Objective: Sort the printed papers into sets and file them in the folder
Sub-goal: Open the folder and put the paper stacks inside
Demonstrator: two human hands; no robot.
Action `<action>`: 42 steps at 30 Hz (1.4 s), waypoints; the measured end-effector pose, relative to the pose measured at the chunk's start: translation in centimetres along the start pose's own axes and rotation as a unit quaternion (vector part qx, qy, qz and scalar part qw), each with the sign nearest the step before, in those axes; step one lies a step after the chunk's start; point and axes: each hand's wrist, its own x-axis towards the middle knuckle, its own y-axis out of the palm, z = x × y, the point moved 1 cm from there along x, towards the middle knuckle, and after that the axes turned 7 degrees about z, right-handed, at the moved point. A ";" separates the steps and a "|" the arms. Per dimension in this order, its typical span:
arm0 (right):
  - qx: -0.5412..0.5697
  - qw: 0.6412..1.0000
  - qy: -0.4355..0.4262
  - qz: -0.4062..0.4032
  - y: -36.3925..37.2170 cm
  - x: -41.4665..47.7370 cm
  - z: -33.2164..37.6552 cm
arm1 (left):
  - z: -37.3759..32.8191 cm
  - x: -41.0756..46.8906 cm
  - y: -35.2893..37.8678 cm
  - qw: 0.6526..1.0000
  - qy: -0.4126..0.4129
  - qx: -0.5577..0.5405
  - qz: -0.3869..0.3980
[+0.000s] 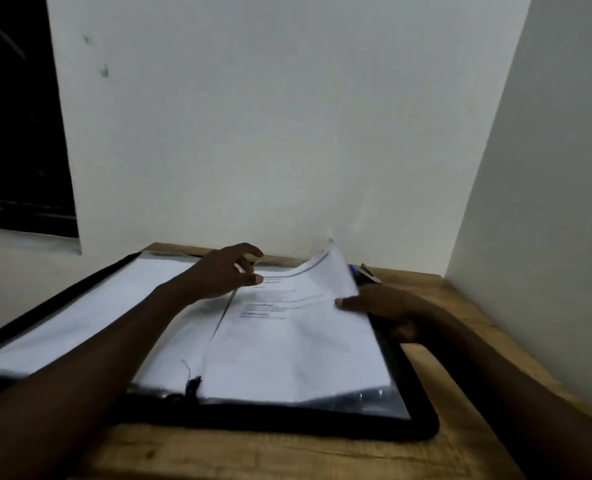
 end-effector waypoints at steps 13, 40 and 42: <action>-0.034 0.994 -0.067 0.080 8.5 -7.5 6.2 | -2.0 -8.1 -2.9 0.960 -0.035 -0.268 0.068; -0.499 0.855 -0.126 -0.058 21.6 6.7 4.4 | 11.2 -14.5 -14.2 0.930 -0.270 -0.247 -0.032; -0.517 0.847 -0.104 -0.058 21.9 7.3 3.4 | 11.4 -14.0 -13.6 0.945 -0.271 -0.172 -0.072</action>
